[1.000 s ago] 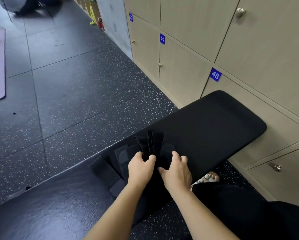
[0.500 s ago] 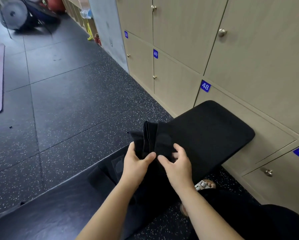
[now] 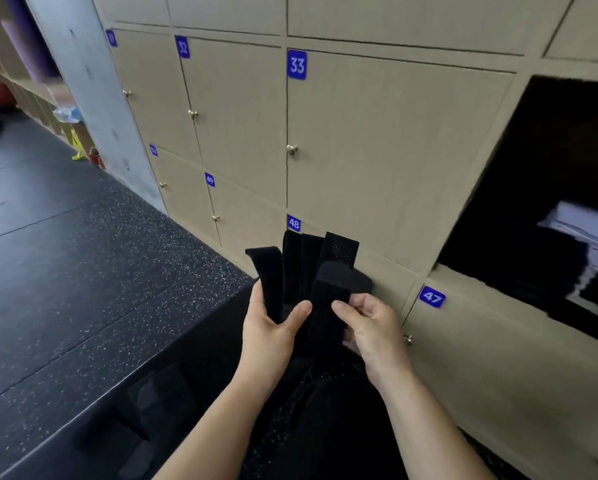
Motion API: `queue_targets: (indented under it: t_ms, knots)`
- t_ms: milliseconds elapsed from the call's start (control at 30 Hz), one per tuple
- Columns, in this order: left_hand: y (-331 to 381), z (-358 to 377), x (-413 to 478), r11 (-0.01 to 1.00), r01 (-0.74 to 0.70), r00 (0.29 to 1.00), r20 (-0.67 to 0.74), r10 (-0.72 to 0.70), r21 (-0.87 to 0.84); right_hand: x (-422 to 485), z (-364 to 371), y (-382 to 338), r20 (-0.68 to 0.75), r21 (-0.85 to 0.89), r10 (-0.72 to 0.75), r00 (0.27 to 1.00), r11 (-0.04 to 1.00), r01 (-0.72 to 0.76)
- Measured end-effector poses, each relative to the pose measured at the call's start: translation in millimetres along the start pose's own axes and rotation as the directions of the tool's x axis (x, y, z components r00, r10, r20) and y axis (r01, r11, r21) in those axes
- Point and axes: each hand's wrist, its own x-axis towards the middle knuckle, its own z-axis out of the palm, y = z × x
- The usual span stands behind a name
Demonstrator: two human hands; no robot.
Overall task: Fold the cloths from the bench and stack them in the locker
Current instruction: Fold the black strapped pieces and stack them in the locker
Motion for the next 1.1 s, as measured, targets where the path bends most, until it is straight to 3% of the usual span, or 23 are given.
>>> queue_targets:
  t_ms: [233,433,833,967,1100]
  knots:
    - [12,94,-17,1.000,0.003,0.985,0.175,-0.001,-0.008,-15,-104,-28,-0.135,0.044,-0.015,0.991,0.999,0.022]
    - [11,178,-37,0.999,0.044,0.959,0.281,-0.041,-0.003,-20,-192,-34,-0.331,0.112,0.047,0.942,0.994,-0.010]
    - [-7,271,-46,0.996,0.081,0.941,0.325,-0.089,0.038,-4,-297,-15,-0.534,0.312,0.180,0.826,0.950,-0.005]
    - [-16,280,-33,0.995,0.077,0.939,0.331,-0.096,0.071,22,-328,-16,-0.645,0.193,0.106,0.757,0.981,0.028]
    - [-26,292,-17,0.992,0.078,0.931,0.349,-0.107,0.097,55,-367,-15,-0.749,-0.210,-0.105,0.654,0.974,-0.084]
